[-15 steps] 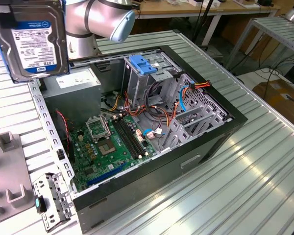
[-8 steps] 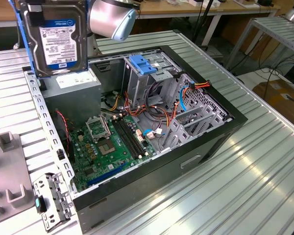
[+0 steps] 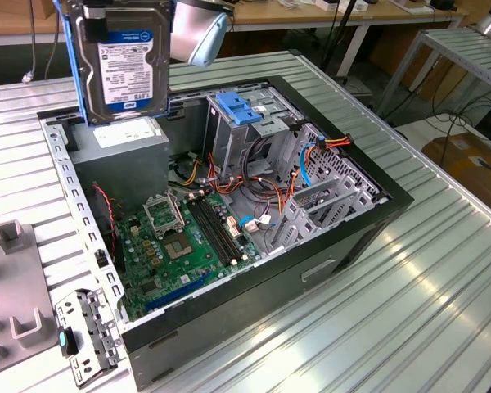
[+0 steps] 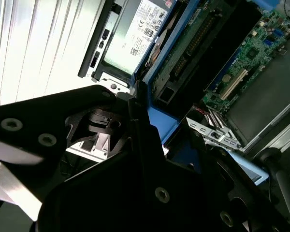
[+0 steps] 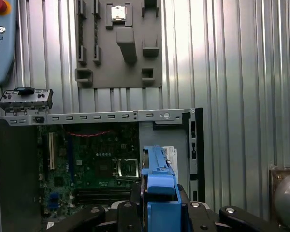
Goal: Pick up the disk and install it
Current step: 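Pick up the disk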
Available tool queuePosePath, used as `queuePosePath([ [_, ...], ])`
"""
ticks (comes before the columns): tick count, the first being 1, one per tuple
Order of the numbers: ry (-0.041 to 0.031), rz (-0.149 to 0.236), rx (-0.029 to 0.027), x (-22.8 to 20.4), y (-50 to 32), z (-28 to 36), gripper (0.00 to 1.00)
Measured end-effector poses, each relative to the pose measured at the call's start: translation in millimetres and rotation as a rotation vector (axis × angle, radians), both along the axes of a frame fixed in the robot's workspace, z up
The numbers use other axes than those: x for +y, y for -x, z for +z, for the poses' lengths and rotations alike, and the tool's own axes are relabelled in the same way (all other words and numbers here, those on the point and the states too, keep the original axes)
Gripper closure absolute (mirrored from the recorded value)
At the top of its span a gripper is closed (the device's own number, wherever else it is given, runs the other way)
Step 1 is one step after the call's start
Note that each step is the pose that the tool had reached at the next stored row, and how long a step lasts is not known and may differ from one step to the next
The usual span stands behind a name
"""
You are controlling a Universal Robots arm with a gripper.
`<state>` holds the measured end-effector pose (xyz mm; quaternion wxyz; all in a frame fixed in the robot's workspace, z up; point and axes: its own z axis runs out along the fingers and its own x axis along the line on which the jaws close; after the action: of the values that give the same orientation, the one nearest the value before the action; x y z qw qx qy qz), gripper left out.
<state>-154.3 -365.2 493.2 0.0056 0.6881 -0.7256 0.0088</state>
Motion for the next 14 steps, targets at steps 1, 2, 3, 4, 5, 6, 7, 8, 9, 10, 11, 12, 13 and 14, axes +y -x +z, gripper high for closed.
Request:
queuePosePath([
  [1,0.0000,0.000,0.0000,0.0,-4.0,-0.1,0.63],
  [2,-0.0001,0.000,0.0000,0.0,-6.8,-0.2,0.63],
  [3,0.0000,0.000,0.0000,0.0,-10.7,-0.2,0.63],
  [4,0.0000,0.000,0.0000,-0.2,-12.8,-0.3,0.63],
  [5,0.0000,0.000,0.0000,-1.0,-13.6,-0.4,0.63],
  [6,0.0000,0.000,0.0000,-1.8,-13.9,-0.4,0.63],
  [7,-0.0001,-0.001,0.0000,-3.7,-14.4,-0.6,0.63],
  [8,0.0000,-0.002,0.0000,-7.2,-15.0,-0.9,0.63],
  [9,0.0000,-0.003,0.0000,-8.8,-15.2,-1.0,0.63],
  [10,-0.0001,-0.003,-0.0001,-10.8,-15.6,-1.1,0.63],
  [11,0.0000,-0.004,0.0000,-13.3,-16.1,-1.3,0.63],
  [12,0.0000,-0.005,0.0000,-15.3,-16.6,-1.4,0.63],
  [13,0.0000,-0.005,0.0000,-16.9,-17.0,-1.5,0.63],
  [14,0.0000,-0.006,0.0000,-18.8,-17.5,-1.6,0.63],
])
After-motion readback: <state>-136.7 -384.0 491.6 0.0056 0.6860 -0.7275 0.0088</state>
